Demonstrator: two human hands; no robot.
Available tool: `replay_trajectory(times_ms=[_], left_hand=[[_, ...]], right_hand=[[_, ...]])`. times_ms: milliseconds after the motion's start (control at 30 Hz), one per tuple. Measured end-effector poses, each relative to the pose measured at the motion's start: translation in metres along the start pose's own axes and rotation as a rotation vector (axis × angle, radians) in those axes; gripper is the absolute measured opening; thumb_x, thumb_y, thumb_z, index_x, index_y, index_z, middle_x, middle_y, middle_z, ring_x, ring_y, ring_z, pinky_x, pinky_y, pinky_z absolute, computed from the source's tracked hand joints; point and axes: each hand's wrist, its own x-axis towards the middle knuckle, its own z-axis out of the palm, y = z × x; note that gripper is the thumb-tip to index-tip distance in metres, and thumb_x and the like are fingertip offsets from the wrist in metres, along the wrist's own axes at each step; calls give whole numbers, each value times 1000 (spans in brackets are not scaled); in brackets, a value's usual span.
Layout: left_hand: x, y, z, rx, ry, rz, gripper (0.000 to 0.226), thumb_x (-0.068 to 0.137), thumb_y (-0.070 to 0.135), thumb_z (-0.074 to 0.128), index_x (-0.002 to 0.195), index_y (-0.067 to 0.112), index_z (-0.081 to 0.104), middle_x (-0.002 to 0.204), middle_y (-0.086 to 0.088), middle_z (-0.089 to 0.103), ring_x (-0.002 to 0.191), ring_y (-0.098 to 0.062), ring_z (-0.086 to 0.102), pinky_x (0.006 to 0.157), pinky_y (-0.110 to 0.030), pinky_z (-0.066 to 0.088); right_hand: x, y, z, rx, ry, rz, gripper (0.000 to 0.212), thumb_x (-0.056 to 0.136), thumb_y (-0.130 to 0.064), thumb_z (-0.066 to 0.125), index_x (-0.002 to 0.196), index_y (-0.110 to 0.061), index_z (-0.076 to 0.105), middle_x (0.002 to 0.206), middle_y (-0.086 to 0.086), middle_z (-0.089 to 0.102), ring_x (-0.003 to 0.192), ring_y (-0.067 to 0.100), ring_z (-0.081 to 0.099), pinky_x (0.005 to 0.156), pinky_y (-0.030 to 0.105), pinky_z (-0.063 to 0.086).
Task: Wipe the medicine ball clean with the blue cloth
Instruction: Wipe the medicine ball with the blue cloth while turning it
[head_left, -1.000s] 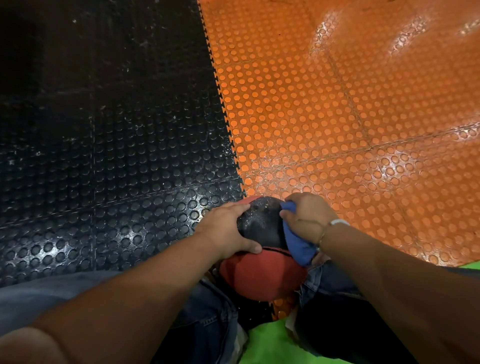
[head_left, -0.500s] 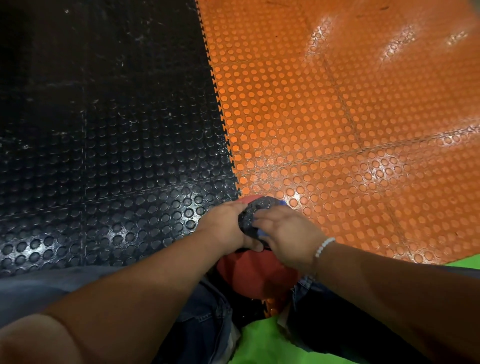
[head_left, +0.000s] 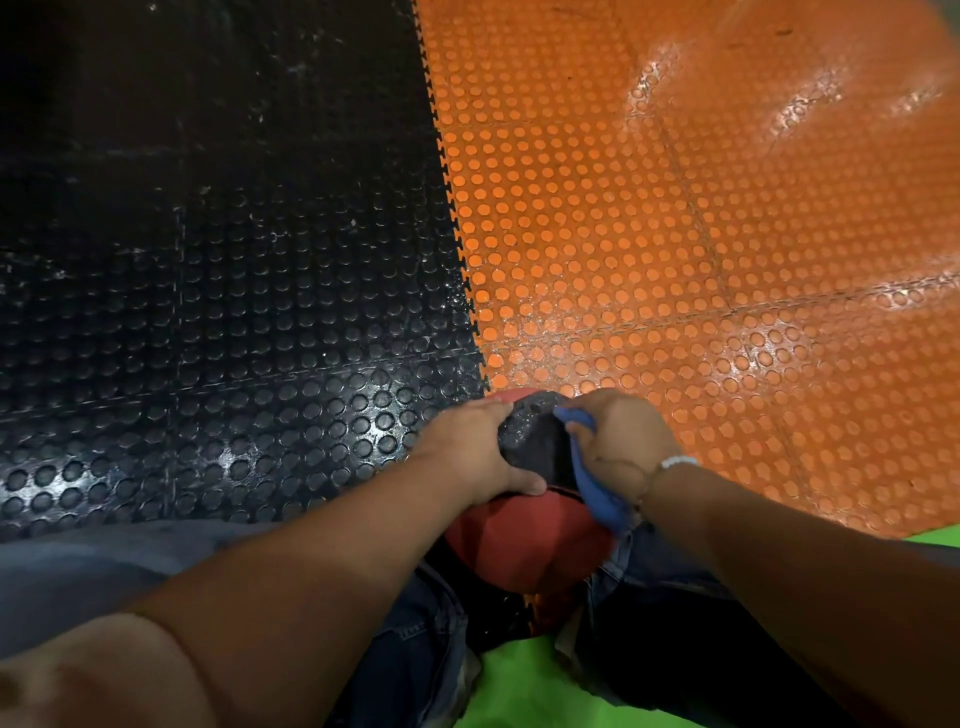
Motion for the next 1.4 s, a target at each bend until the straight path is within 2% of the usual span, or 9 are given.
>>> replay_trajectory(times_ms=[167, 333, 500, 667, 833, 1000, 1133, 1300, 1400], left_hand=[[-3, 1, -2, 26, 1, 30, 104, 64, 62, 76, 148, 24, 29, 154, 6, 27, 138, -18, 31, 110, -30, 27], [-5, 3, 0, 35, 4, 51, 104, 69, 66, 70, 151, 25, 21, 158, 9, 18, 142, -15, 22, 114, -31, 18], [1, -2, -1, 15, 12, 45, 102, 70, 64, 69, 151, 24, 22, 158, 9, 18, 142, -12, 22, 117, -30, 17], [1, 0, 6, -10, 11, 45, 104, 69, 67, 69, 151, 26, 19, 158, 13, 14, 144, -13, 17, 119, -34, 12], [4, -5, 7, -9, 10, 37, 106, 66, 68, 70, 151, 28, 20, 158, 13, 15, 143, -13, 19, 119, -38, 11], [3, -2, 14, 29, 0, 27, 101, 73, 74, 58, 152, 33, 10, 159, 17, 5, 145, -15, 13, 118, -48, 0], [5, -4, 14, 36, -17, 20, 100, 74, 73, 57, 152, 33, 8, 159, 19, 3, 145, -14, 13, 116, -50, -2], [7, -2, 12, 28, -29, 19, 102, 72, 71, 61, 152, 34, 10, 158, 19, 4, 145, -13, 14, 116, -51, -5], [6, -3, 12, 37, -23, 22, 102, 70, 70, 64, 151, 34, 13, 158, 19, 7, 145, -12, 15, 115, -50, -5]], right_hand=[[-10, -13, 9, -76, -8, -95, 26, 90, -26, 54, 114, -20, 63, 116, 2, 61, 106, 24, 56, 87, 28, 44], [2, 8, -1, -85, 24, 133, 22, 92, -28, 50, 102, -12, 62, 106, 10, 64, 94, 27, 58, 74, 27, 42], [-19, -19, 11, -39, -43, -189, 24, 88, -30, 52, 107, -19, 61, 109, 4, 60, 103, 24, 55, 87, 30, 44], [6, 0, 0, 0, 51, 159, 25, 90, -26, 53, 106, -9, 61, 106, 14, 65, 97, 31, 59, 70, 27, 39], [-6, -8, 8, -80, -38, -171, 24, 89, -25, 52, 104, -13, 66, 105, 9, 64, 95, 29, 60, 76, 30, 47], [7, 10, -2, -70, 31, 66, 23, 90, -24, 51, 96, -8, 65, 98, 14, 67, 90, 32, 60, 70, 30, 46], [-7, -5, 8, -62, -53, -165, 24, 87, -24, 52, 103, -15, 66, 105, 8, 64, 96, 28, 60, 78, 31, 48], [15, 15, -1, 12, 36, 140, 18, 88, -24, 55, 92, -9, 65, 97, 13, 68, 88, 30, 60, 71, 29, 46], [4, -1, 7, -62, -8, -62, 17, 87, -23, 51, 90, -11, 63, 95, 10, 65, 83, 27, 57, 67, 28, 42]])
